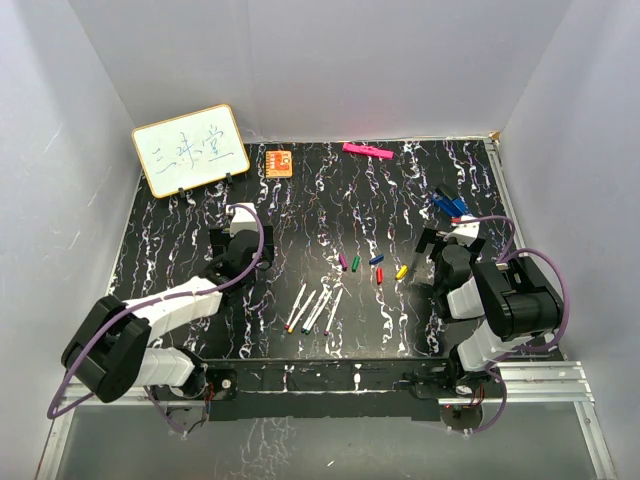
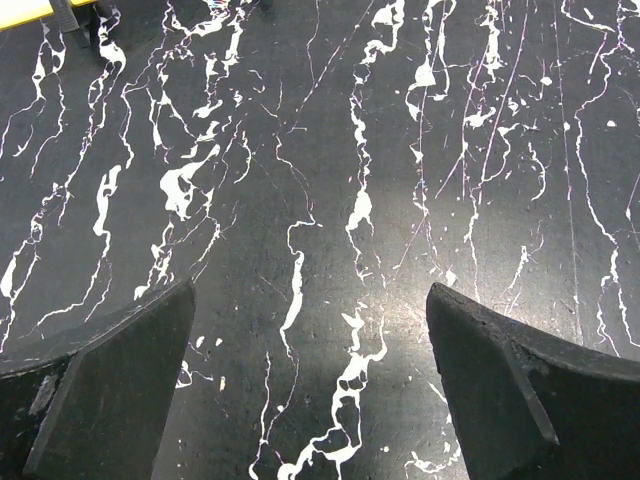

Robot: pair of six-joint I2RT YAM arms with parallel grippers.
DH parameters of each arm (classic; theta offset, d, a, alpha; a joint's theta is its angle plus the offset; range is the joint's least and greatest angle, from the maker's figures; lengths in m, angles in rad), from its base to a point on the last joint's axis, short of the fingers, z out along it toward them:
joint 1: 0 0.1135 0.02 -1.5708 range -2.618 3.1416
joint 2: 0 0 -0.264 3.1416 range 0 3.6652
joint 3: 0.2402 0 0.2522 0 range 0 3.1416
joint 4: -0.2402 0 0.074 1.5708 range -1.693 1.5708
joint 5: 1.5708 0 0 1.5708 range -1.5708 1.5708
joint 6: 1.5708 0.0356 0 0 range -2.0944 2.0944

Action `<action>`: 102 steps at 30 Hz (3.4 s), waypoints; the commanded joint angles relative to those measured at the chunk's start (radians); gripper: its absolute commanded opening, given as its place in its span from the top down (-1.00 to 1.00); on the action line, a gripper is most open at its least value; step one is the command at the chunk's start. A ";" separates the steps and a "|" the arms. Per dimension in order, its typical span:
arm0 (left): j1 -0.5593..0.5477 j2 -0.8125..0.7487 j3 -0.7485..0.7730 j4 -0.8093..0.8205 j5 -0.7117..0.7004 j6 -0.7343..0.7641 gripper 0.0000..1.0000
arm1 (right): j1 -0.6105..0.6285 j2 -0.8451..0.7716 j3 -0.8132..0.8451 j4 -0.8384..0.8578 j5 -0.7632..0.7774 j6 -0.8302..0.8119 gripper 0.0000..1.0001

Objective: Insert the pens into the pen caps

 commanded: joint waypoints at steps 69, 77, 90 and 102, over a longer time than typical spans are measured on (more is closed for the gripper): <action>-0.089 -0.120 0.160 -0.183 -0.017 0.018 -0.97 | -0.002 -0.104 0.172 -0.284 -0.018 -0.023 -0.96; -0.089 -0.123 0.194 -0.335 0.028 -0.063 -0.95 | 0.001 -0.084 0.514 -0.751 0.001 0.135 -0.96; -0.089 -0.118 0.209 -0.610 0.052 -0.286 -0.86 | 0.002 -0.263 0.537 -0.908 0.097 0.358 -0.96; -0.097 0.114 0.353 -0.790 0.312 -0.316 -0.11 | 0.004 -0.437 0.400 -0.836 -0.066 0.272 -0.96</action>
